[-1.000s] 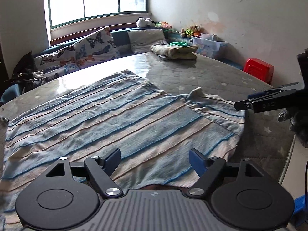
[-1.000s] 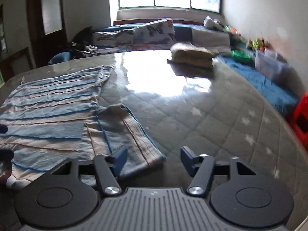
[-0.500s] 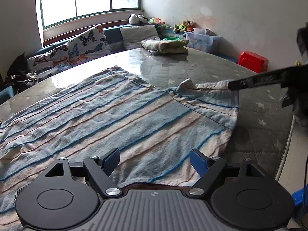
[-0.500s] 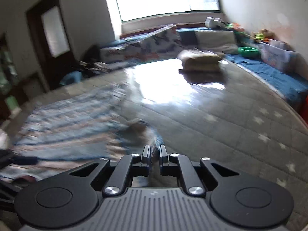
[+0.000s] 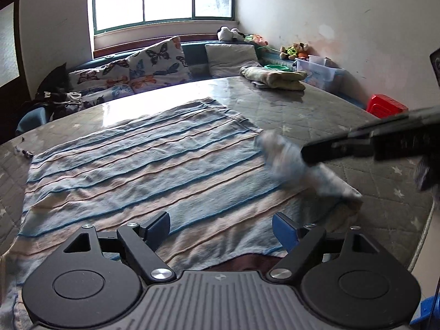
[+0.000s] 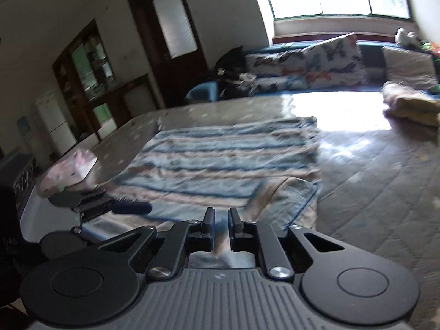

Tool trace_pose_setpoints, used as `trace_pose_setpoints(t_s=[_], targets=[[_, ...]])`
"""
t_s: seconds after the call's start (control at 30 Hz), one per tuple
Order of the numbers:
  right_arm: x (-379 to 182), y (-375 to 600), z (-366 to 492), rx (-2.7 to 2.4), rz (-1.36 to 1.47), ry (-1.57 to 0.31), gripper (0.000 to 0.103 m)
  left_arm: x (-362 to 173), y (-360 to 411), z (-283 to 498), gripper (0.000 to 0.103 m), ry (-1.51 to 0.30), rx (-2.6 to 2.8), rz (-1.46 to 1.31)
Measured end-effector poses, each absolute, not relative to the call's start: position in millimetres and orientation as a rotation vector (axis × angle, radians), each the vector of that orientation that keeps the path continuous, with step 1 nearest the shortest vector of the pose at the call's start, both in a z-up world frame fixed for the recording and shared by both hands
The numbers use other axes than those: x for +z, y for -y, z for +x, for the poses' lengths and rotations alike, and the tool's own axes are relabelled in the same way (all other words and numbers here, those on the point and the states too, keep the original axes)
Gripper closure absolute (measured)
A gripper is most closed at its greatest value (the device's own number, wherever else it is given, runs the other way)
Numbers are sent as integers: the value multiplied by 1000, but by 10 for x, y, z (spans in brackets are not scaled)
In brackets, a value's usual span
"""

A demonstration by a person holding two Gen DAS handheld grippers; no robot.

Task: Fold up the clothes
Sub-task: 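Grasp the cloth edge with the right gripper, fold it toward the left gripper, release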

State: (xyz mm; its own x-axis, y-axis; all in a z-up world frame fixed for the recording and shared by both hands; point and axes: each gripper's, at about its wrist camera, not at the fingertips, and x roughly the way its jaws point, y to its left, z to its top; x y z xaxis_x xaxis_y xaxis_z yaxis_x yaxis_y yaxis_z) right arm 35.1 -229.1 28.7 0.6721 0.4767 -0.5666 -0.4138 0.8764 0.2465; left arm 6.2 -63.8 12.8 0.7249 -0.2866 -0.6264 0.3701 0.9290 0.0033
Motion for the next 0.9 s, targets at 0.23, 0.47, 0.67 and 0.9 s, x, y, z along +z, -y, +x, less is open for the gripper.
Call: trace_pose_setpoints(t_s=[0.23, 0.47, 0.67, 0.9], targets=[[112, 2262, 446, 495, 59, -747, 86, 136, 695, 131, 19, -663, -382, 131], [-116, 2422, 581, 441, 7, -847, 86, 58, 864, 220, 19, -686, -412, 149], [20, 2340, 961, 426, -43, -777, 78, -9, 933, 283, 19, -708, -418, 162], [-173, 2165, 1313, 406, -122, -796, 77, 9, 795, 275, 19, -710, -384, 144]])
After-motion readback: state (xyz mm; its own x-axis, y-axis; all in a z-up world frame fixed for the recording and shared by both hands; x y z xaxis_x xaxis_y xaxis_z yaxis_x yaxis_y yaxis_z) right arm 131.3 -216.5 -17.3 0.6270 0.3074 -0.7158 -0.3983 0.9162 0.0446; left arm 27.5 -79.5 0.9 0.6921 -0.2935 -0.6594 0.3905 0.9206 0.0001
